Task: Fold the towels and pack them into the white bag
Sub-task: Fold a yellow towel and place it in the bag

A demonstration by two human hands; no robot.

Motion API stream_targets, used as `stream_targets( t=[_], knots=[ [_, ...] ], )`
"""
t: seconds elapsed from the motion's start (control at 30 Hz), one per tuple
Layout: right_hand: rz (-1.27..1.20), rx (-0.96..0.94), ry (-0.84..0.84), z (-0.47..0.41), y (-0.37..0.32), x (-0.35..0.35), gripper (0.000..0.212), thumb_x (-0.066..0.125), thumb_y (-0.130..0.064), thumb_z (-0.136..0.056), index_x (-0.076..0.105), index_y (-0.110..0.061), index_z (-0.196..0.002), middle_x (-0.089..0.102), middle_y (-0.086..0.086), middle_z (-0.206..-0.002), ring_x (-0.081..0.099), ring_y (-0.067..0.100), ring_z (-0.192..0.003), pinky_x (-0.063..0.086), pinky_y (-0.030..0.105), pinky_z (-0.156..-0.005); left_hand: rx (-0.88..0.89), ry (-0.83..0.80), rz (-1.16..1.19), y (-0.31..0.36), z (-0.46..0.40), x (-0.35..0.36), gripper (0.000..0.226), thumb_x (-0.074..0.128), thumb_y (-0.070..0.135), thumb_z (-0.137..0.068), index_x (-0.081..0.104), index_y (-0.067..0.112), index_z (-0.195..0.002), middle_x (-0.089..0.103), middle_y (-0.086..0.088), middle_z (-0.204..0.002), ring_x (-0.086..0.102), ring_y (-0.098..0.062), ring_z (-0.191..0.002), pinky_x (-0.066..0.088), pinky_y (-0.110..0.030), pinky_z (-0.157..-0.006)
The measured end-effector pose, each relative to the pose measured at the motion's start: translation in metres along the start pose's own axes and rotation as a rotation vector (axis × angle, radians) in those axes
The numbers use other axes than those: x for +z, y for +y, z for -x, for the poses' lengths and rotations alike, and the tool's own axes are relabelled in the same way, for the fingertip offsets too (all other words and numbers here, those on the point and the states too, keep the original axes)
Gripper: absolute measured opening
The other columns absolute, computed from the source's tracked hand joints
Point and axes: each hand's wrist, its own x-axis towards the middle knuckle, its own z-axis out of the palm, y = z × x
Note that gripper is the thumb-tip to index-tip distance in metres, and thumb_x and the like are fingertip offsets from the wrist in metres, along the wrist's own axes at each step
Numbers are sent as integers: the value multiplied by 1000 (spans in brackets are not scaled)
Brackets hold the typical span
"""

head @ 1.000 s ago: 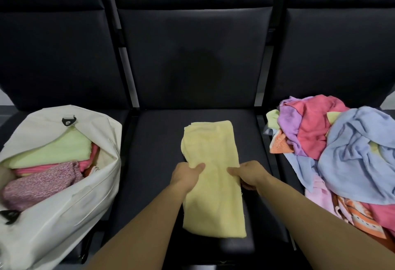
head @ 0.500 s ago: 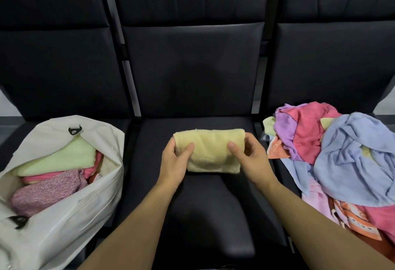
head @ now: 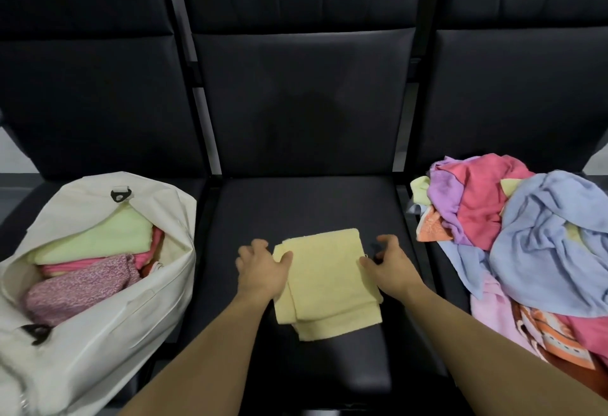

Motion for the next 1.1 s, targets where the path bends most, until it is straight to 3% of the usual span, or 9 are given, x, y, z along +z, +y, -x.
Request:
stream_targets(
  t=[0.1, 0.27, 0.4, 0.47, 0.57, 0.73, 0.83, 1.0, 1.1],
  knots=[
    [74, 83, -54, -4, -8, 8, 51, 63, -45, -93, 43, -18, -132, 61, -3, -110, 59, 19, -101, 46, 34, -82, 95, 13, -99, 12, 8, 15, 62, 61, 54, -94, 38, 20, -141, 41, -5, -137, 43, -24, -127, 47, -42, -101],
    [89, 203, -94, -5, -9, 21, 43, 63, -53, -89, 61, -10, -96, 64, -1, -86, 63, 19, -81, 50, 33, -69, -365, -18, 132, 19, 12, 38, 98, 74, 58, -82, 23, 4, -146, 39, -16, -148, 46, -36, -131, 45, -45, -102],
    [-62, 120, -138, -2, -14, 23, 35, 65, -44, -92, 66, -10, -102, 70, 1, -93, 67, 18, -88, 56, 34, -78, -316, -265, 365, 5, 3, 41, 65, 72, 51, -87, 54, 10, -135, 65, -5, -122, 64, -27, -109, 53, -43, -99],
    [-83, 24, -143, -1, -18, 21, 26, 61, -40, -95, 63, -18, -107, 69, -4, -98, 66, 16, -92, 55, 34, -80, -228, -331, 416, 9, 7, 39, 58, 66, 53, -90, 56, 15, -133, 66, -2, -121, 64, -24, -109, 54, -44, -99],
    [-72, -87, -115, 4, -26, 19, 20, 55, -38, -100, 57, -21, -110, 65, -7, -100, 63, 16, -96, 51, 35, -81, -73, -246, 384, 16, 13, 29, 40, 53, 51, -100, 57, 21, -126, 65, 0, -121, 62, -23, -110, 51, -45, -102],
    [-95, -262, -96, 28, -70, 13, 16, 46, -38, -105, 51, -28, -117, 64, -11, -99, 63, 8, -89, 44, 22, -64, 123, -139, 271, 3, 5, -23, 47, 49, 53, -101, 51, 20, -135, 63, -1, -126, 61, -21, -112, 50, -45, -102],
    [-115, -331, -143, 37, -116, 26, 22, 43, -41, -106, 46, -30, -125, 63, -13, -104, 62, 5, -92, 46, 23, -66, 149, -50, 364, -6, 8, -80, 49, 53, 52, -100, 54, 18, -135, 63, -1, -127, 61, -21, -115, 49, -45, -104],
    [-207, -394, -245, 57, -195, 93, 35, 49, -39, -103, 47, -25, -136, 61, -11, -114, 60, 10, -104, 51, 34, -90, 96, 84, 547, -63, 15, -178, 32, 59, 43, -100, 65, 17, -119, 73, 1, -108, 69, -20, -101, 57, -42, -95],
    [-258, -428, -302, 74, -233, 144, 33, 54, -36, -102, 51, -25, -133, 63, -12, -109, 61, 8, -99, 51, 31, -85, 34, 158, 596, -110, 23, -225, 26, 60, 44, -100, 66, 19, -105, 74, -2, -102, 70, -22, -95, 58, -40, -86]
  ],
)
